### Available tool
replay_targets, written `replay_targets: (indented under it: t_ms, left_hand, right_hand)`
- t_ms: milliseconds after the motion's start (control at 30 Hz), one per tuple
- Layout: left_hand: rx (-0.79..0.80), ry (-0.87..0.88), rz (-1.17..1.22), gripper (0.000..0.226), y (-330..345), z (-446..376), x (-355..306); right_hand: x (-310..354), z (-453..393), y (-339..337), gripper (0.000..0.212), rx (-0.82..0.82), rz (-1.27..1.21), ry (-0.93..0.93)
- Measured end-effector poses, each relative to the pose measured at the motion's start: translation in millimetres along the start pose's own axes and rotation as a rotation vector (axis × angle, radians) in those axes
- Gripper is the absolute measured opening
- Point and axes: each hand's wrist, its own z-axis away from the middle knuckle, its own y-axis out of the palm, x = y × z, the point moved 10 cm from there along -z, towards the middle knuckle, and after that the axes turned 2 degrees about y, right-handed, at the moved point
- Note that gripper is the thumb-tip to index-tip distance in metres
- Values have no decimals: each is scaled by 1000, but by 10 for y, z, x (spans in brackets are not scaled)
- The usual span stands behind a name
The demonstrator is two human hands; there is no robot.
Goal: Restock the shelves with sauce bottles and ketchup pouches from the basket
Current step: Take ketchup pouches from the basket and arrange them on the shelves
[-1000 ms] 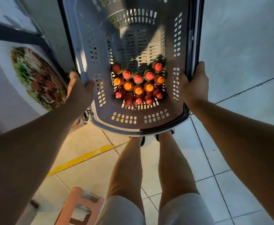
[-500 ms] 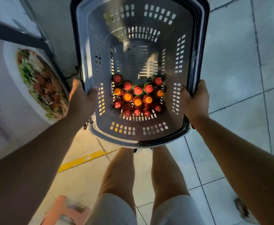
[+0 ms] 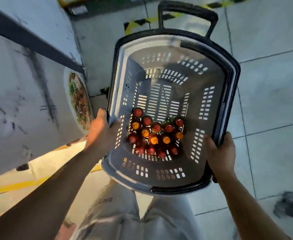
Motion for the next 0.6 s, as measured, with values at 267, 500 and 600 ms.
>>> replay_targets:
  t_ms: [267,500,600]
  left_hand:
    - [-107,171,94,42,-703,1233,-563]
    - [-321,75,244,33,-931,2201,-444]
    - [-400,14,296,35,-948,2589,-306]
  right_hand:
    - [631,667,-1123,25,10,33,-165]
    - [1168,870,-1473,26,62,204,-355]
    - [1355,937,-1427,26,111,265,-386]
